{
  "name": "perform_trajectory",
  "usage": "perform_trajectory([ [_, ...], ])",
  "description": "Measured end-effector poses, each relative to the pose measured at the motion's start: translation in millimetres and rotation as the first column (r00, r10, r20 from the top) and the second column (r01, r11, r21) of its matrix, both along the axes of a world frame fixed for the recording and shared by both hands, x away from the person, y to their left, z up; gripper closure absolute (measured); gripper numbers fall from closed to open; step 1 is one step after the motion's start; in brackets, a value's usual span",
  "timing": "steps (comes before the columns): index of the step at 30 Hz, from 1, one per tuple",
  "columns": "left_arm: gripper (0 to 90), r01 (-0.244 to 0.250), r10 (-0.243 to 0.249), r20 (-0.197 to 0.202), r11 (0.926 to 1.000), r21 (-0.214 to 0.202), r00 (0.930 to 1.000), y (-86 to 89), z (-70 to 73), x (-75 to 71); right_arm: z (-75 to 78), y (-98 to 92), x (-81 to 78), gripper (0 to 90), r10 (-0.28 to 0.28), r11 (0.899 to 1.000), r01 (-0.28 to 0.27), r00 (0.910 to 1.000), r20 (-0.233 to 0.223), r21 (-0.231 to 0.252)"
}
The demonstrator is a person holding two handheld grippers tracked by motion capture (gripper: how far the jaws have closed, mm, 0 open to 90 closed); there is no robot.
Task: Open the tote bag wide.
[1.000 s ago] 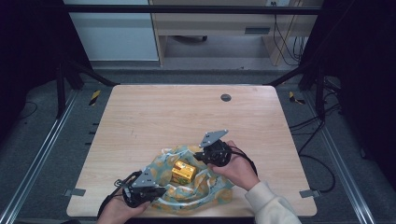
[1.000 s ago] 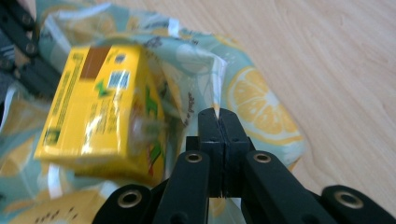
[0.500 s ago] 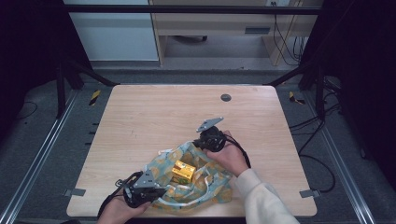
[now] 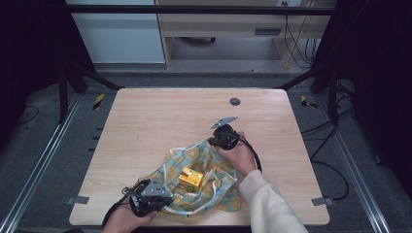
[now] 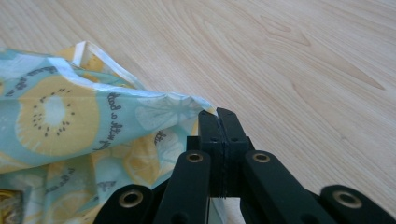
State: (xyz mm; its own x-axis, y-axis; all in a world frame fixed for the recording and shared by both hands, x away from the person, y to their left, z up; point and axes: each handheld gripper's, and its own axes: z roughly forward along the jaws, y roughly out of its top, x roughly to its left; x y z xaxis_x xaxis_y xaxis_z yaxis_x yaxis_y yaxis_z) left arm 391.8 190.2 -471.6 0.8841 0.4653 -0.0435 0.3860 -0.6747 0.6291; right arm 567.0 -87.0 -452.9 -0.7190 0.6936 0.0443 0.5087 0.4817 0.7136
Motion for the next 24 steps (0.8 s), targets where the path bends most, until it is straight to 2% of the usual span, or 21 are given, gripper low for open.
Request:
perform_trajectory([
  [4,90.0,0.011,-0.011,-0.007,0.9999,0.006,0.9999,-2.7,-1.9,-0.7,-5.2,-0.6,3.2,90.0,-0.023,0.999,0.023,0.9997,0.008,-0.038],
  [10,90.0,0.015,-0.015,-0.007,0.9998,0.011,0.9999,-3.8,-2.2,-0.9,-2.6,-5.0,6.8,90.0,-0.057,0.998,0.058,0.9977,0.036,-0.023],
  [13,90.0,0.014,-0.014,-0.008,0.9998,0.013,0.9999,-3.9,-2.8,-0.8,-4.3,-7.8,8.2,90.0,-0.068,0.997,0.068,0.9975,0.023,-0.032],
  [15,90.0,0.014,-0.014,-0.012,0.9998,0.013,0.9998,-4.1,-2.7,-1.0,-5.4,-8.1,6.4,86.7,-0.066,0.997,0.067,0.9977,0.017,-0.032],
  [16,90.0,0.002,-0.002,0.0,0.9999,0.014,1.0,-3.6,-1.7,-1.2,-2.3,-7.5,1.2,80.0,-0.046,0.999,0.047,0.9983,0.037,-0.018],
  [17,90.0,0.002,-0.002,0.0,0.9999,0.014,1.0,-3.6,-1.7,-1.2,-2.3,-7.5,1.2,80.0,-0.046,0.999,0.047,0.9983,0.037,-0.018],
  [18,90.0,0.011,-0.011,0.0,0.9999,0.006,0.9999,-3.6,-1.5,-1.2,-0.1,-6.7,-2.0,76.3,-0.041,0.999,0.041,0.9979,0.051,-0.012],
  [21,90.0,0.01,-0.01,-0.013,1.0,0.0,0.9999,-3.1,-2.0,-0.7,13.2,-6.7,-16.5,59.7,-0.032,0.999,0.035,0.9927,0.117,-0.026],
  [23,90.0,0.009,-0.009,-0.012,1.0,-0.002,0.9999,-2.7,-1.7,-0.6,20.6,-9.0,-24.4,53.8,-0.035,0.999,0.04,0.9893,0.142,-0.027],
  [24,90.0,0.011,-0.011,-0.011,0.9999,-0.002,0.9999,-2.6,-1.4,-0.7,26.2,-11.5,-30.6,50.3,-0.036,0.999,0.037,0.99,0.137,-0.008],
])
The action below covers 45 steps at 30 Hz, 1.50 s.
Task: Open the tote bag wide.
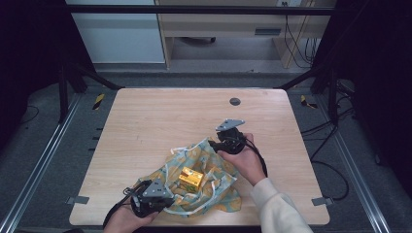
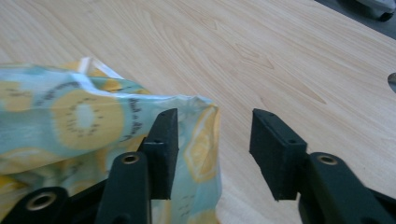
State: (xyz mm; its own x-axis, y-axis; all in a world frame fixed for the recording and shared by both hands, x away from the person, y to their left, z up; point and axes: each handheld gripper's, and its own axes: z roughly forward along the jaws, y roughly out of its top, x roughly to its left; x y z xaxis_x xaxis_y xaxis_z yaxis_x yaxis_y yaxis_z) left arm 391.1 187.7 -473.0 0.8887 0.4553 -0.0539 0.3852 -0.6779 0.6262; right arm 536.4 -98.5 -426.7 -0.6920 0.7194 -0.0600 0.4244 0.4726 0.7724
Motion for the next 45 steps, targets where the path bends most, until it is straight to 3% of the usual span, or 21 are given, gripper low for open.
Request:
perform_trajectory([
  [4,89.9,0.005,-0.005,0.001,1.0,-0.008,1.0,0.0,0.6,-0.3,6.8,-3.4,-11.2,48.8,0.001,1.0,-0.001,1.0,0.002,0.028],
  [6,89.9,0.005,-0.005,0.003,0.9999,-0.01,1.0,0.5,0.8,-0.3,10.0,-4.7,-28.9,47.1,0.018,0.998,-0.018,0.9998,0.008,0.052],
  [8,89.9,0.004,-0.004,0.004,0.9999,-0.011,1.0,0.6,1.0,-0.4,10.7,-5.2,-34.3,47.0,0.026,0.998,-0.026,0.9996,0.01,0.058],
  [10,89.9,0.005,-0.005,0.005,0.9999,-0.012,1.0,0.4,1.1,-0.6,12.1,-6.2,-49.7,45.9,0.057,0.997,-0.058,0.9982,0.015,0.053],
  [17,89.9,0.009,-0.009,0.008,0.9999,-0.012,0.9999,0.0,1.1,-0.8,11.9,-13.6,-71.7,45.9,0.091,0.995,-0.091,0.9959,0.002,0.045],
  [23,89.8,0.01,-0.009,0.01,0.9997,-0.021,0.9999,0.0,1.6,-1.1,-2.0,-20.9,-87.8,47.1,0.109,0.994,-0.108,0.9934,-0.036,0.034],
  [24,89.8,0.01,-0.01,0.003,0.9987,-0.05,0.9999,1.0,2.2,-1.2,-5.5,-21.7,-91.7,47.1,0.116,0.993,-0.115,0.9924,-0.041,0.03],
  [31,89.7,0.015,-0.014,0.015,0.9978,-0.064,0.9998,0.5,3.9,-2.3,-21.4,-25.3,-112.3,44.8,0.153,0.988,-0.152,0.9864,-0.061,0.022],
  [38,89.7,0.028,-0.027,0.029,0.9986,-0.046,0.9992,-1.9,3.7,-3.6,-33.4,-28.3,-122.4,42.3,0.155,0.988,-0.155,0.985,-0.076,0.014],
  [42,89.4,0.038,-0.037,0.029,0.9986,-0.038,0.9989,-3.9,2.6,-3.6,-43.4,-22.3,-126.6,39.2,0.19,0.981,-0.193,0.9771,-0.095,-0.025],
  [45,89.3,0.04,-0.039,0.029,0.9985,-0.036,0.9988,-4.3,2.9,-4.2,-48.7,-17.9,-126.3,43.2,0.21,0.975,-0.216,0.9706,-0.118,-0.046],
])
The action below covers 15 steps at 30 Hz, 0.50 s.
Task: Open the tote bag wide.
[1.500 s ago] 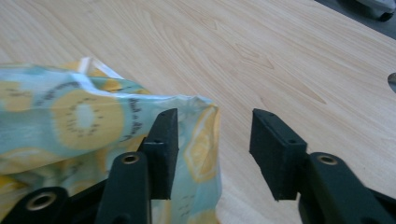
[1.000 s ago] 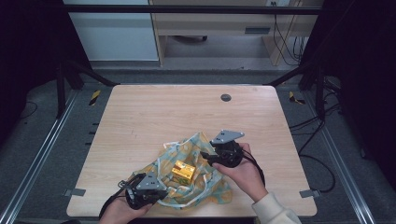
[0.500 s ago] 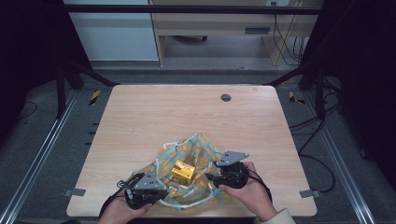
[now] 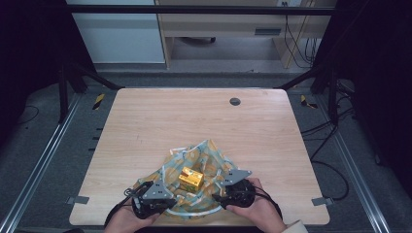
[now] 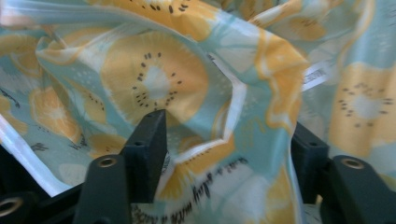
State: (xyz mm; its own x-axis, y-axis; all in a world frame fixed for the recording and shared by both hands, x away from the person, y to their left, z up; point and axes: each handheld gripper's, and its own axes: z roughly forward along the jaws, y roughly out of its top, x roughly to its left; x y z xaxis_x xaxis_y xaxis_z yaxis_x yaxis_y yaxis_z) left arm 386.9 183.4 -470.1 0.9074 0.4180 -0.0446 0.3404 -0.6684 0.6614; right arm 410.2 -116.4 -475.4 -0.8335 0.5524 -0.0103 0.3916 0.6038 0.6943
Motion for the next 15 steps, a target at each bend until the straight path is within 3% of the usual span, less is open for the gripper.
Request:
perform_trajectory([
  [3,89.2,0.0,0.0,0.001,1.0,-0.001,1.0,0.1,0.1,0.1,-3.7,2.9,-0.7,62.2,0.039,0.999,-0.04,0.9992,-0.011,-0.026],
  [4,89.2,0.0,0.0,0.001,1.0,-0.001,1.0,0.1,0.1,0.1,-3.7,2.9,-0.7,62.2,0.039,0.999,-0.04,0.9992,-0.011,-0.026],
  [5,89.2,0.001,-0.001,0.001,1.0,-0.002,1.0,0.0,0.2,0.1,-4.6,3.5,-1.0,67.9,0.05,0.998,-0.051,0.9987,-0.012,-0.028],
  [7,89.2,0.003,-0.003,0.003,1.0,-0.001,1.0,-0.3,0.4,0.0,-5.3,5.0,-1.3,83.1,0.074,0.996,-0.075,0.9971,-0.019,-0.039],
  [9,89.2,0.003,-0.003,0.003,1.0,-0.002,1.0,-0.3,0.4,0.1,-4.8,5.5,-1.3,88.9,0.089,0.995,-0.09,0.9957,-0.025,-0.042],
  [15,89.2,0.002,-0.002,0.004,1.0,0.004,1.0,-0.1,0.1,0.2,-1.6,3.5,-3.2,90.0,0.093,0.994,-0.094,0.9954,-0.024,-0.049],
])
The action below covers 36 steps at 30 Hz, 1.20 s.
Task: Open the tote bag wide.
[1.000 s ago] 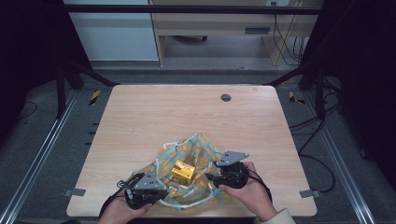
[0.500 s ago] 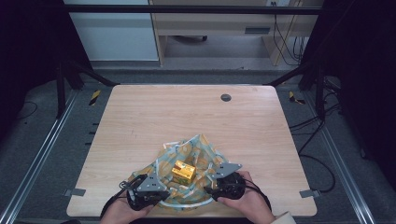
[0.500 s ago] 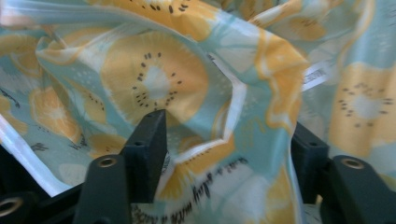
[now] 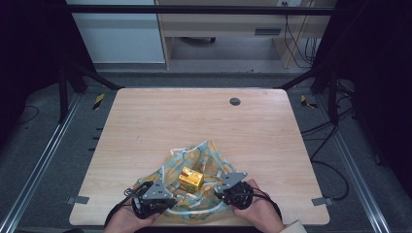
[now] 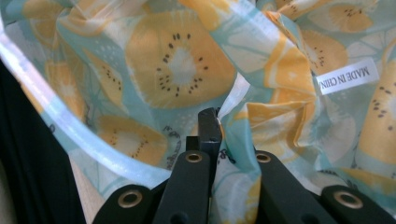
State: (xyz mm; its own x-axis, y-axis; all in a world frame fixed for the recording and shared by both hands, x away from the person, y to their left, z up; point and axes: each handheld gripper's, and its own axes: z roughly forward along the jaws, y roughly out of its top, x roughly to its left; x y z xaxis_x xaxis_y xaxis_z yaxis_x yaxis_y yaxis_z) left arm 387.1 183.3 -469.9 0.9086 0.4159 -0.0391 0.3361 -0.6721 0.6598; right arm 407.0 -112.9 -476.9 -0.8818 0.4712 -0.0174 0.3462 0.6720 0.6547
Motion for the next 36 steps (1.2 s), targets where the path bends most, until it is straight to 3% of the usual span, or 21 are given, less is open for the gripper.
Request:
perform_trajectory([
  [15,89.9,-0.037,0.038,-0.007,0.997,0.068,0.9993,2.8,-4.4,2.9,-1.4,-12.3,-1.6,90.0,-0.033,0.999,0.032,0.9986,-0.042,-0.028],
  [21,90.0,-0.078,0.079,-0.001,0.9928,0.091,0.9969,10.0,-2.8,5.0,-2.7,-14.0,-1.3,90.0,-0.045,0.998,0.043,0.9976,-0.053,-0.036],
  [26,89.2,-0.081,0.08,0.022,0.9952,0.055,0.9966,12.1,2.4,3.3,0.7,-17.2,-2.6,90.0,-0.05,0.999,0.049,0.9982,-0.035,-0.023],
  [27,88.4,-0.089,0.088,0.036,0.9955,0.032,0.9955,11.7,4.9,1.7,2.3,-17.8,-2.9,90.0,-0.045,0.999,0.044,0.9987,-0.025,-0.011],
  [29,86.7,-0.088,0.087,0.045,0.9957,0.027,0.9952,12.1,7.4,0.9,8.0,-18.8,-4.4,90.0,-0.045,0.999,0.045,0.999,-0.008,0.023],
  [30,86.3,-0.091,0.092,0.071,0.9957,-0.015,0.9932,12.0,15.5,-1.9,12.1,-19.9,-5.0,89.9,-0.044,0.998,0.044,0.999,0.009,0.035],
  [33,83.2,-0.093,0.096,0.097,0.9949,-0.039,0.9906,12.8,23.7,-3.9,18.0,-22.2,-6.4,89.8,-0.044,0.997,0.042,0.9987,0.027,0.058],
  [34,81.8,-0.095,0.105,0.122,0.9917,-0.087,0.987,15.0,36.1,-7.0,19.4,-23.0,-7.3,89.6,-0.043,0.997,0.041,0.9987,0.027,0.058],
  [35,80.3,-0.095,0.105,0.122,0.9917,-0.087,0.987,15.0,36.1,-7.0,19.4,-23.0,-7.3,89.6,-0.043,0.997,0.041,0.9987,0.027,0.058],
  [36,77.7,-0.098,0.114,0.15,0.9891,-0.11,0.9821,17.0,45.5,-9.4,20.8,-24.3,-9.2,88.7,-0.045,0.997,0.043,0.9986,0.026,0.062],
])
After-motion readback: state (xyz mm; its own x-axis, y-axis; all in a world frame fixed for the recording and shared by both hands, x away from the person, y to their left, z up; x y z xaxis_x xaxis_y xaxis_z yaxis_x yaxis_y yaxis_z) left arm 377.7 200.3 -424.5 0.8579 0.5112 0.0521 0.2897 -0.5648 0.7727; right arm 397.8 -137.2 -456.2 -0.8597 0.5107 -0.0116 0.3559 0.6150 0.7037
